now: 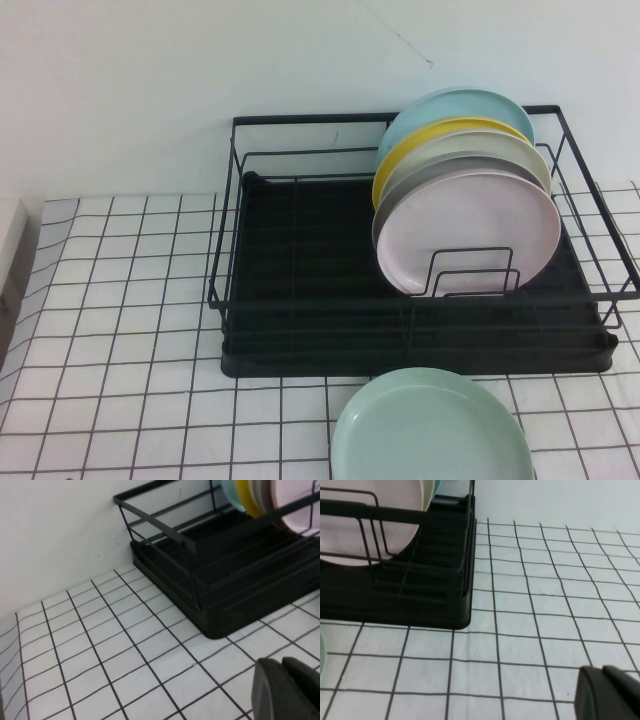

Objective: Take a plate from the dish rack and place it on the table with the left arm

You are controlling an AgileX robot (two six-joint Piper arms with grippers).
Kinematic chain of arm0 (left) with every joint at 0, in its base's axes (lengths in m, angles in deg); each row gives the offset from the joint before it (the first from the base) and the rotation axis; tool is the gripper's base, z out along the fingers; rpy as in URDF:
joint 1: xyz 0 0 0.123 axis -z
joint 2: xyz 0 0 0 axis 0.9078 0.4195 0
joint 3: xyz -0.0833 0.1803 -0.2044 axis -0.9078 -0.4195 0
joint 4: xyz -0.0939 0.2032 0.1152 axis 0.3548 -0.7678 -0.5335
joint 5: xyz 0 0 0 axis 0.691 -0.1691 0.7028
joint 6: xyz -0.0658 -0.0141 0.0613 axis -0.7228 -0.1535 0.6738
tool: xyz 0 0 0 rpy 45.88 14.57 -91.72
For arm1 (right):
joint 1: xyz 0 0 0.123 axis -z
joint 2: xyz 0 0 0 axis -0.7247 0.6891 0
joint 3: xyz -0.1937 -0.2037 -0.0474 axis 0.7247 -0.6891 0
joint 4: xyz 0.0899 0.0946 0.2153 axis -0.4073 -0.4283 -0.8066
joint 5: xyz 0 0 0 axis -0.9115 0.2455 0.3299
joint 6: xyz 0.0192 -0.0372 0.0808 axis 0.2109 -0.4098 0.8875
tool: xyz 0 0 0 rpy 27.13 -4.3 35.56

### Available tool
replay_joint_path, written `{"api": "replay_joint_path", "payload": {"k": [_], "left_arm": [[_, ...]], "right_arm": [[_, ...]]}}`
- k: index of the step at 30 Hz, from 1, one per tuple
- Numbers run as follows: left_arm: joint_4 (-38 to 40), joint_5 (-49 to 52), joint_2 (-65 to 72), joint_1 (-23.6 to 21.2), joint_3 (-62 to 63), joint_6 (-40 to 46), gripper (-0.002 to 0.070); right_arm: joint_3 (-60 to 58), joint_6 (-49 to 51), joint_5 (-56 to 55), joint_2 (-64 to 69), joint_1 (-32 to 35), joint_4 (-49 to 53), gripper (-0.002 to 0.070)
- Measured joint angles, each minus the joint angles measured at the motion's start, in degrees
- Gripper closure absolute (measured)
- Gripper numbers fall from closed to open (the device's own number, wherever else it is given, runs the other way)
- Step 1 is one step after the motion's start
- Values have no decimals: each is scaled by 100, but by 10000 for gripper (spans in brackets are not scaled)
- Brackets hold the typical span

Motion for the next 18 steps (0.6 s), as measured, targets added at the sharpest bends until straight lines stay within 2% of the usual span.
{"api": "replay_joint_path", "payload": {"k": [7, 10, 12, 16, 18], "left_arm": [[-157, 18, -3, 0, 0, -33, 677], [-354, 18, -10, 0, 0, -465, 677], [-964, 7, -10, 0, 0, -1291, 677], [-2996, -120, -10, 0, 12, -4136, 677], [-3800, -170, -10, 0, 12, -5076, 677]], "right_arm": [[0, 0, 0, 0, 0, 0, 679], [0, 0, 0, 0, 0, 0, 679], [0, 0, 0, 0, 0, 0, 679], [0, 0, 0, 0, 0, 0, 679], [0, 0, 0, 0, 0, 0, 679]]}}
